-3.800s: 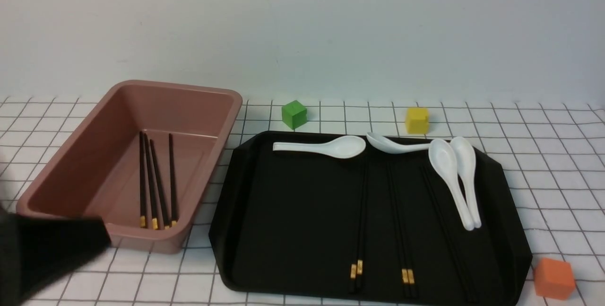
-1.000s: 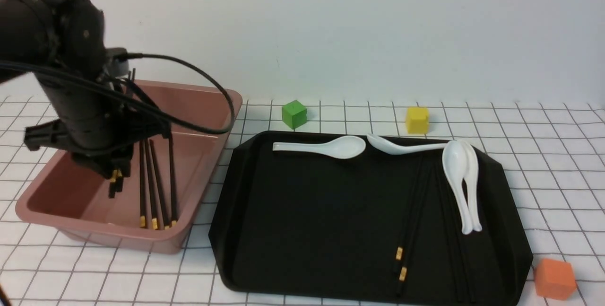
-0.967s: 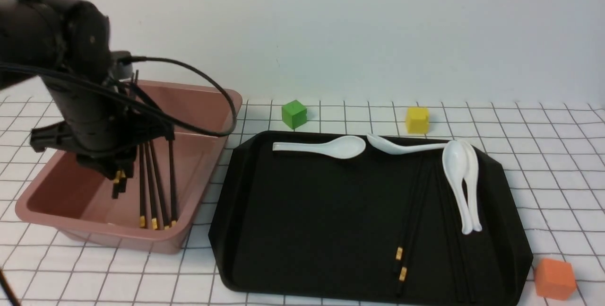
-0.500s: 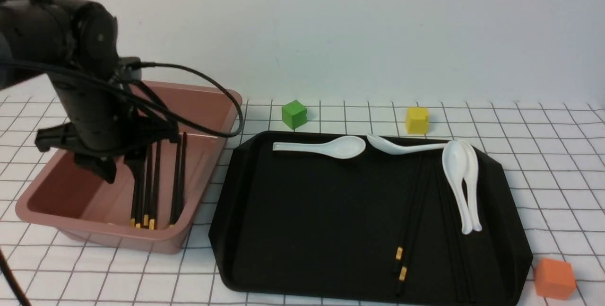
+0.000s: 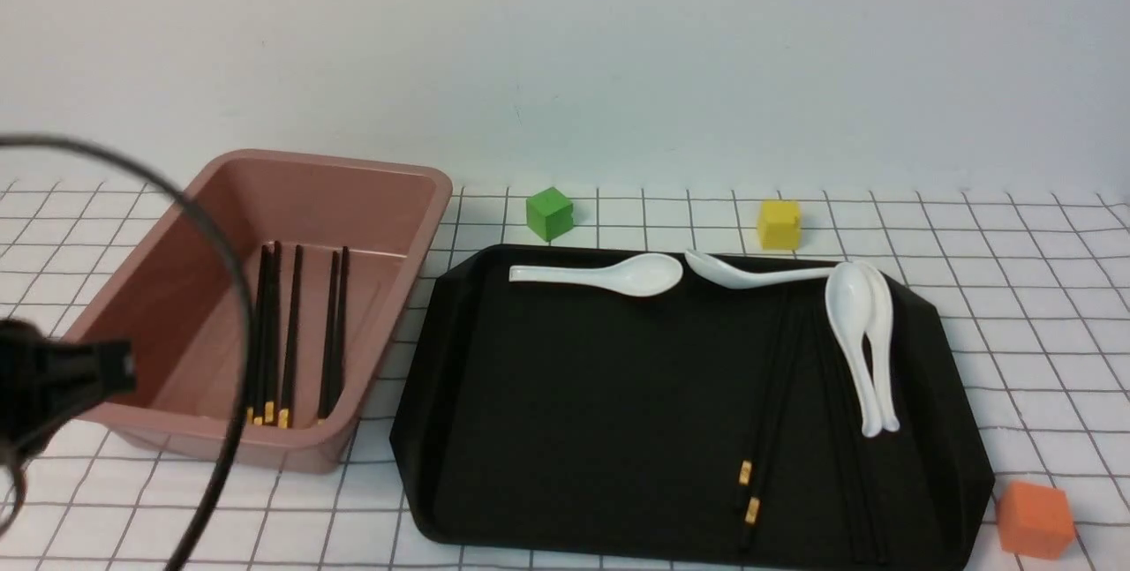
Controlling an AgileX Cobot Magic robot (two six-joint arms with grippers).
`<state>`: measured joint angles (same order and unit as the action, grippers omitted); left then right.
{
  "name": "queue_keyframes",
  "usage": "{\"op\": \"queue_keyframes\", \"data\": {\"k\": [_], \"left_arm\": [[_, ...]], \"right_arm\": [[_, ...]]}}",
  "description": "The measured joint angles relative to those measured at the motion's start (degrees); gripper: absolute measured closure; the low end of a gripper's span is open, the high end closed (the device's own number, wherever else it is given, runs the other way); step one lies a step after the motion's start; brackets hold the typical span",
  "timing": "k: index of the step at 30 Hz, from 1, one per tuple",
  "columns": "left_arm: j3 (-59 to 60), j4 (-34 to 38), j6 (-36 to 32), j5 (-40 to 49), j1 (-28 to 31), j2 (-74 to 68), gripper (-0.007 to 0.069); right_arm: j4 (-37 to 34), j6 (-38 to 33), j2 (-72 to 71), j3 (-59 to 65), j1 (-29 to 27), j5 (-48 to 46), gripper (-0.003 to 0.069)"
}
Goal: On white black tablecloth take chopsticks from black tray and put them in box.
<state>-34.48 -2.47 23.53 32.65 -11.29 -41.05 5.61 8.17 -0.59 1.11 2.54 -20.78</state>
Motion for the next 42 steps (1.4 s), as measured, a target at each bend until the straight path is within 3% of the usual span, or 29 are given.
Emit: {"op": "queue_keyframes", "data": {"k": [7,12,42], "left_arm": [[18.5,3.2,0.0,-12.8,0.0,27.9,0.0637],[20.2,2.5,0.0,-15.2,0.0,40.9,0.0637],[23.9,1.3,0.5,-13.6,0.0,40.7,0.0637]], "right_arm": [[0.0,0.0,0.0,0.0,0.0,0.0,0.0419],[0.0,0.0,0.0,0.0,0.0,0.0,0.0419],[0.0,0.0,0.0,0.0,0.0,0.0,0.0419]]}}
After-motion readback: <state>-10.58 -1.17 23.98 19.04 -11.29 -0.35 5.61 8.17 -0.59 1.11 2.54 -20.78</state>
